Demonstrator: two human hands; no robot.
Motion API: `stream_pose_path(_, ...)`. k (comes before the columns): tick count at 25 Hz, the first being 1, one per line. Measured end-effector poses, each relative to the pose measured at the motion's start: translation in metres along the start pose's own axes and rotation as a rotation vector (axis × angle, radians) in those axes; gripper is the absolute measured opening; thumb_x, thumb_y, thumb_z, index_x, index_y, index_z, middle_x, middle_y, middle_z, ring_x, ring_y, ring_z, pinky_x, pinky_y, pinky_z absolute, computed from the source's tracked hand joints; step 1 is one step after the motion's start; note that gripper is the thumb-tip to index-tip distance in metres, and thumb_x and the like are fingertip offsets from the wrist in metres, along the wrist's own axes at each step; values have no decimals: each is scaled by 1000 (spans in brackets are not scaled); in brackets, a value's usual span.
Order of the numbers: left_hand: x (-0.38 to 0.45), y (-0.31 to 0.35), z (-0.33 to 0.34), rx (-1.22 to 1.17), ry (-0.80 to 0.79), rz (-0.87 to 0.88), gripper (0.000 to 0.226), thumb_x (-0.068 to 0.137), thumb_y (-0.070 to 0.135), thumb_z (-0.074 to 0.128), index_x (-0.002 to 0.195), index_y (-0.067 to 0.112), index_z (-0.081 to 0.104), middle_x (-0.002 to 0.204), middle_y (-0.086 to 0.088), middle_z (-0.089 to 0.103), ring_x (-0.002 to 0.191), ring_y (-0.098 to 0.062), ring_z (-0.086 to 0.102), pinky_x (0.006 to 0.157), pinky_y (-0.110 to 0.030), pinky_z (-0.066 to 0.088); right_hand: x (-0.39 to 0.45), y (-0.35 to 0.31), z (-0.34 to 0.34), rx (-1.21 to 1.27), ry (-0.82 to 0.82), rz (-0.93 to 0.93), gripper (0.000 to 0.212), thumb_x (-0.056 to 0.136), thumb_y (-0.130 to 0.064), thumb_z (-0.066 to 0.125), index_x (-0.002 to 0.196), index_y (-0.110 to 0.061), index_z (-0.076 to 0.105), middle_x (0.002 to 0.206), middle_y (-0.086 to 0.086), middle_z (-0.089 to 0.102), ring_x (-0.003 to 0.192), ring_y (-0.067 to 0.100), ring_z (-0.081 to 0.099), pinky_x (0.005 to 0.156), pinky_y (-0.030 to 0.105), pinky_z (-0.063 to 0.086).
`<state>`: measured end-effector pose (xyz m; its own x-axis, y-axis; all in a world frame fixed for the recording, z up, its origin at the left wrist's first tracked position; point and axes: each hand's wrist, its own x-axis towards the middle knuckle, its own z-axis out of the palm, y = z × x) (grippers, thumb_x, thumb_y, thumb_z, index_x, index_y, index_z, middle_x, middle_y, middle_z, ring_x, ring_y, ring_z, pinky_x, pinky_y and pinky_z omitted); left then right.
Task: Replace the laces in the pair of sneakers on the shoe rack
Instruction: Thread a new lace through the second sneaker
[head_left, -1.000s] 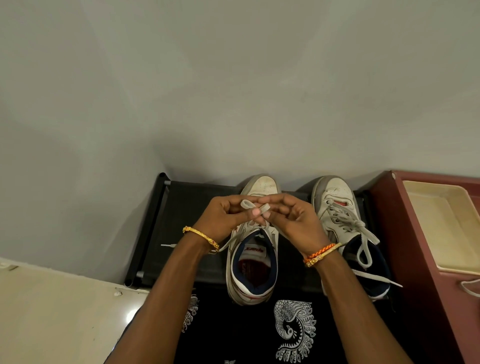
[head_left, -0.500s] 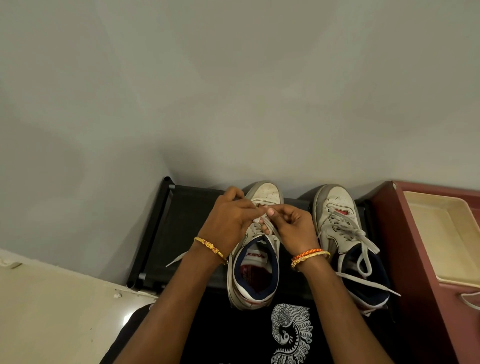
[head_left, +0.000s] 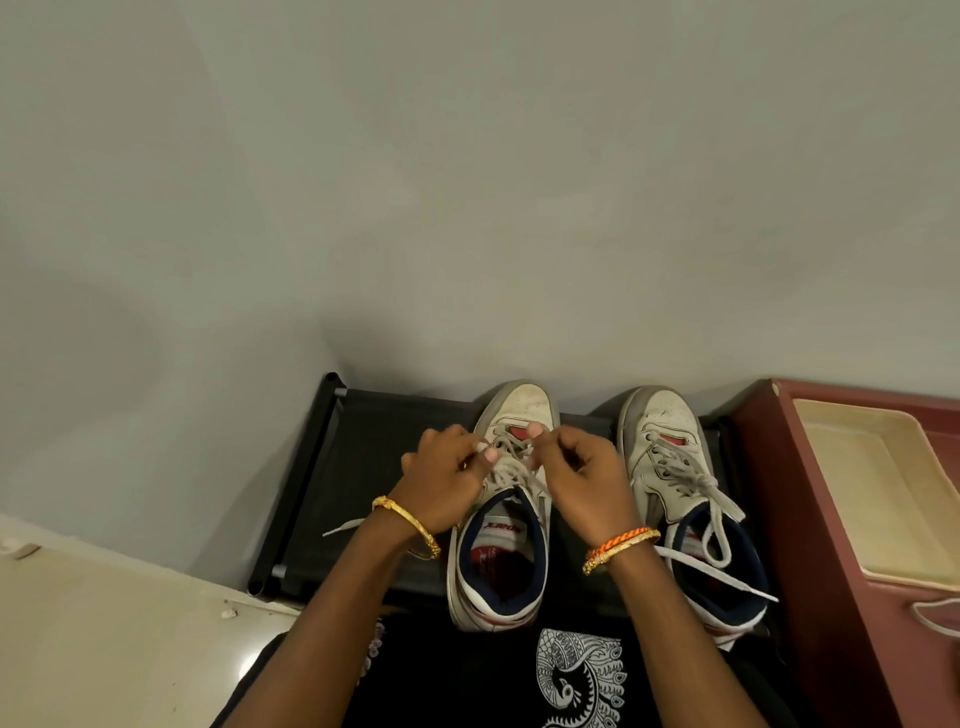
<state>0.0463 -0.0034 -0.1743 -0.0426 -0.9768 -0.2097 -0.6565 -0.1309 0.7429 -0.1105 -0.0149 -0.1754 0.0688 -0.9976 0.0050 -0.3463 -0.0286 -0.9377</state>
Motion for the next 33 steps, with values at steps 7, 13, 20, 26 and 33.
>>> stream_pose_path(7, 8, 9, -1, -548, -108, -287, 20, 92, 15, 54, 83, 0, 63, 74, -12, 54, 72, -22, 49, 72, -27, 41, -8, -4, -3, -347, -139, -103, 42, 80, -59, 56, 55, -24, 54, 55, -9, 53, 59, 7, 52, 74, 40, 48)
stream_pose_path(13, 22, 2, 4, -626, -23, -402, 24, 92, 27, 57, 89, 9, 72, 99, -12, 71, 99, -29, 64, 95, -44, 48, -12, -9, -10, -253, -236, -18, 41, 85, -21, 65, 49, -12, 47, 44, -7, 41, 45, 5, 40, 55, 16, 31)
stream_pose_path(20, 39, -5, 33, -154, 181, -374, 35, 94, 38, 50, 101, 10, 71, 116, -7, 59, 109, -25, 53, 99, -39, 39, -45, -7, -21, -368, -305, -126, 44, 84, -14, 61, 49, -20, 36, 46, -8, 33, 50, 6, 44, 45, 12, 27)
stream_pose_path(26, 36, -4, 31, -187, 145, -399, 33, 96, 33, 50, 103, 9, 70, 104, -9, 67, 98, -24, 60, 83, -30, 43, -49, 1, -12, -390, -242, -179, 44, 79, -18, 63, 47, -23, 34, 49, -8, 37, 52, 9, 42, 48, 16, 29)
stream_pose_path(33, 19, -5, 21, -280, 59, -363, 39, 92, 53, 44, 101, 16, 54, 90, -4, 64, 86, -19, 62, 87, -40, 50, -43, -17, -20, -302, 171, -362, 29, 88, -33, 47, 71, -14, 62, 71, -7, 56, 70, 8, 50, 63, 20, 37)
